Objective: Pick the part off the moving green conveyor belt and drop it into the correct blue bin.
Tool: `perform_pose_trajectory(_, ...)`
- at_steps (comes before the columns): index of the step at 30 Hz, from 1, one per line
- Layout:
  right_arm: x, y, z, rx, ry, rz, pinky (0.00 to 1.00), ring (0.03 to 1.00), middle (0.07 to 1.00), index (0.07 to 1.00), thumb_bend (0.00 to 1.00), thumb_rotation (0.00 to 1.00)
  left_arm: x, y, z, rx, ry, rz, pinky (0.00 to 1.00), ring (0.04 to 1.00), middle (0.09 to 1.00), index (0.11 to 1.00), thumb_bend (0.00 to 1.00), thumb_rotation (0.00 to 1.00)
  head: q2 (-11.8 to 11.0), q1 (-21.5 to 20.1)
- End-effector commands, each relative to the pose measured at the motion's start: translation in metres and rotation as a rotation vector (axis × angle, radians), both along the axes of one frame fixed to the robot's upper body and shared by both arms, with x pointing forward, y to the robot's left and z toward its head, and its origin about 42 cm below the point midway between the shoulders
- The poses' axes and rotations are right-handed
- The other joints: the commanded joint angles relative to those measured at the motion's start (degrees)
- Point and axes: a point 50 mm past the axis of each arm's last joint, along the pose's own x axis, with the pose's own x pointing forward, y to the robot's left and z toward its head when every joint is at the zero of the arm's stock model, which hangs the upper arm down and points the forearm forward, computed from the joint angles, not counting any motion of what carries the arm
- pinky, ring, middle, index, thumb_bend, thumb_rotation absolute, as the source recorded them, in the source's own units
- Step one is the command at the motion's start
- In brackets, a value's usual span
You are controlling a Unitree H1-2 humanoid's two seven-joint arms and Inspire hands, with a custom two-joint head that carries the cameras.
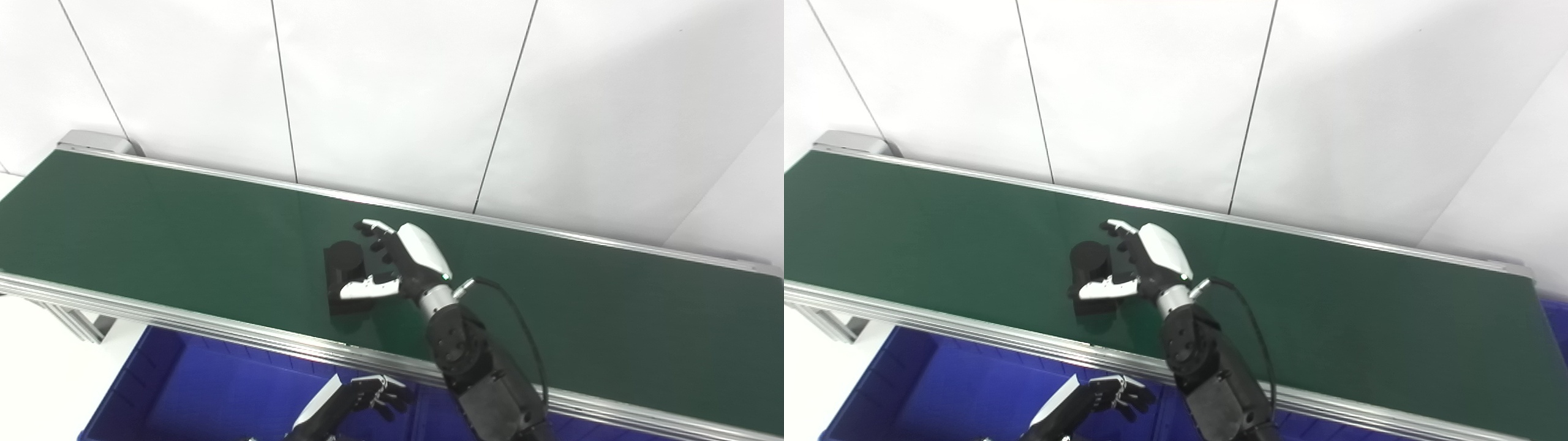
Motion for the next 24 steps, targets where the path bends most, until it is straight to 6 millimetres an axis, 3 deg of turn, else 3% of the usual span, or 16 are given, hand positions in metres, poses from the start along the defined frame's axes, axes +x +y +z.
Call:
perform_pose_trajectory(1,0.006,0.022,0.026,0.034,-0.094,0.049,0.71,0.818,0.865,0.868,0.9,0.46,0.008,0.001,0.011,-0.013,-0.071,-0.008,0.58,0.659,0.697,0.656,0.92,0.26,0.1,0.0)
perform_pose_trajectory(9,0.002,0.034,0.017,0.021,-0.086,0.058,0.74,0.827,0.857,0.852,0.88,0.37,0.007,0.0,0.012,-0.014,-0.078,-0.007,0.57,0.637,0.675,0.647,0.91,0.25,0.8,0.1)
perform_pose_trajectory(14,0.0,0.037,0.008,0.019,-0.124,0.05,0.68,0.769,0.814,0.807,0.78,0.19,0.007,0.001,0.012,-0.008,-0.082,-0.007,0.57,0.629,0.666,0.646,0.9,0.26,1.2,-0.3)
perform_pose_trajectory(16,0.0,0.036,0.004,0.028,-0.163,0.037,0.59,0.676,0.752,0.751,0.68,0.04,0.007,0.001,0.013,-0.01,-0.084,-0.008,0.57,0.624,0.664,0.646,0.9,0.26,1.3,-0.3)
perform_pose_trajectory(18,-0.001,0.035,0.002,0.041,-0.18,0.018,0.49,0.582,0.682,0.695,0.54,0.01,0.007,0.001,0.014,-0.014,-0.084,-0.009,0.57,0.624,0.663,0.647,0.89,0.25,1.3,-0.3)
perform_pose_trajectory(19,-0.001,0.034,0.001,0.042,-0.182,0.009,0.42,0.498,0.553,0.644,0.53,0.0,0.007,0.001,0.014,-0.016,-0.083,-0.009,0.57,0.626,0.661,0.645,0.89,0.25,1.4,-0.3)
perform_pose_trajectory(21,0.0,0.033,0.001,0.04,-0.187,-0.007,0.4,0.484,0.508,0.607,0.53,0.0,0.007,0.003,0.014,-0.014,-0.084,-0.008,0.57,0.627,0.66,0.645,0.89,0.25,1.5,-0.5)
perform_pose_trajectory(24,0.0,0.031,0.001,0.055,-0.217,-0.039,0.46,0.441,0.542,0.498,0.51,0.0,0.007,0.005,0.015,-0.013,-0.087,-0.005,0.57,0.623,0.656,0.644,0.89,0.26,1.7,-0.7)
